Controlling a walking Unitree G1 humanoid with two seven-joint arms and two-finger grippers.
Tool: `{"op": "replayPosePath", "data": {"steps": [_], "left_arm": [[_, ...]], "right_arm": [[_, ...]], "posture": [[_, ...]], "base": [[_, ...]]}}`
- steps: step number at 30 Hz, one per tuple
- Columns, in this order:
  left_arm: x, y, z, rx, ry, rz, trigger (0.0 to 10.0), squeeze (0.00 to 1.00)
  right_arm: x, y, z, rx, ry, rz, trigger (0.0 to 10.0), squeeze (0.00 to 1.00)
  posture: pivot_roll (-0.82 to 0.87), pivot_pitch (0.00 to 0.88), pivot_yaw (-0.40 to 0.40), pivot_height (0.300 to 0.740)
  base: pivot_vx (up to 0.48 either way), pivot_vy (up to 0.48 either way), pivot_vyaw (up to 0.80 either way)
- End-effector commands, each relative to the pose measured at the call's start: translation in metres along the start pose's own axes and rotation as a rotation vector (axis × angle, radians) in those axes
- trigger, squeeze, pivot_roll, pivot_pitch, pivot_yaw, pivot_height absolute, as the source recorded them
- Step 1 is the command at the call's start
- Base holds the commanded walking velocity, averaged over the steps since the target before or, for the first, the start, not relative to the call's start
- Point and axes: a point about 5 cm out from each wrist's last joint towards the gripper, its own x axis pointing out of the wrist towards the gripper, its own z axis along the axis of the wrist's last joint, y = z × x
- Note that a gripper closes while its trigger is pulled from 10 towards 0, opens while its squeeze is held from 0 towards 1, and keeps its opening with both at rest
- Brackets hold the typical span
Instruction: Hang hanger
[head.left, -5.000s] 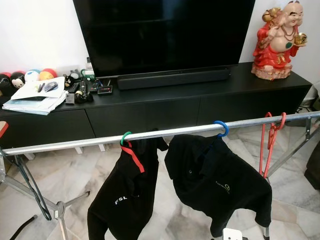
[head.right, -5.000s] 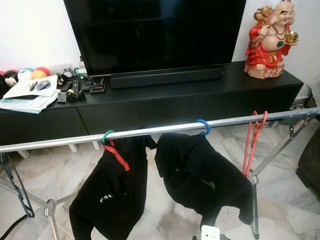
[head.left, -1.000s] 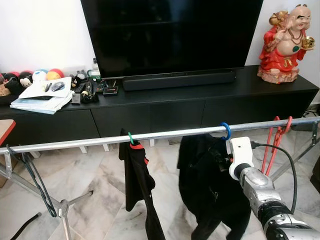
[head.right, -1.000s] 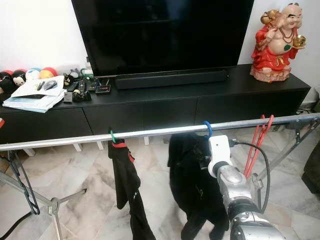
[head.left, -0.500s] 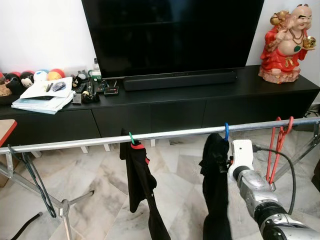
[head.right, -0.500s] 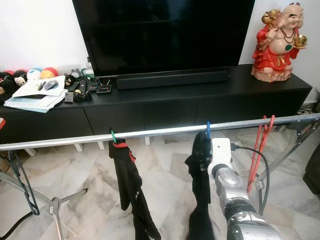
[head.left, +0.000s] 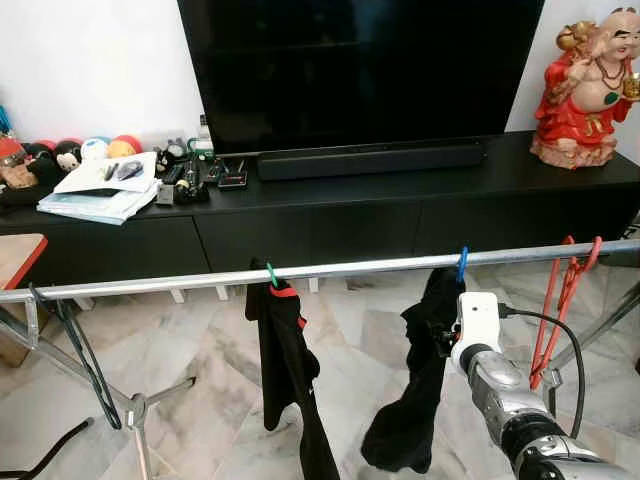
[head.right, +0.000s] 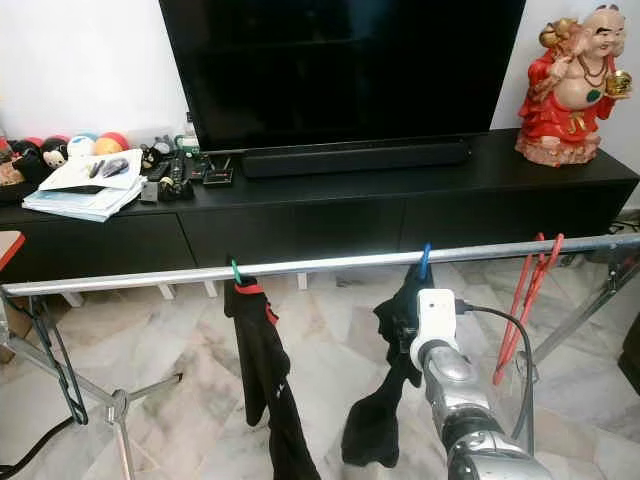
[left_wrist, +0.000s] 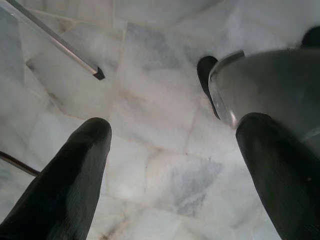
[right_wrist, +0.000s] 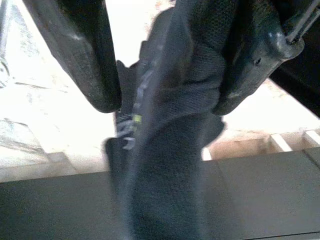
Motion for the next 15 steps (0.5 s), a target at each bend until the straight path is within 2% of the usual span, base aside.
{"op": "replayPosePath", "data": {"steps": [1,5,9,10,11,12,15], "left_arm": [[-0.004,0.01,-0.019,-0.006,0.047,0.002,10.0,0.0],[-0.007,0.022,-0.028,-0.005,0.058,0.014,10.0,0.0],[-0.008,0.026,-0.03,-0.004,0.058,0.014,10.0,0.0],[-0.009,0.027,-0.031,-0.004,0.059,0.014,10.0,0.0],[-0.009,0.027,-0.031,-0.004,0.058,0.013,10.0,0.0],[-0.009,0.027,-0.031,-0.004,0.058,0.012,10.0,0.0],[-0.009,0.026,-0.03,-0.003,0.053,0.007,10.0,0.0]], "right_arm": [[-0.001,-0.004,-0.001,0.013,-0.003,-0.029,10.0,0.0],[0.0,-0.008,0.007,0.03,-0.04,-0.065,10.0,0.0],[0.0,-0.007,0.009,0.046,-0.051,-0.058,9.9,0.0],[0.001,-0.005,0.009,0.051,-0.052,-0.041,3.7,0.0],[0.001,-0.005,0.009,0.053,-0.053,-0.036,3.7,0.0],[0.001,-0.003,0.01,0.051,-0.055,-0.027,0.0,0.0],[0.001,0.002,0.008,0.036,-0.049,0.002,0.0,0.0]], "posture": [[0.09,0.0,0.073,0.74],[0.09,0.0,0.075,0.74],[0.09,0.0,0.075,0.74],[0.09,0.0,0.075,0.74],[0.09,0.0,0.075,0.74],[0.09,0.0,0.075,0.74],[0.09,0.0,0.075,0.74]], "base": [[0.0,0.0,0.0],[0.0,0.0,0.0],[0.0,0.0,0.0],[0.0,0.0,0.0],[0.0,0.0,0.0],[0.0,0.0,0.0],[0.0,0.0,0.0]]}}
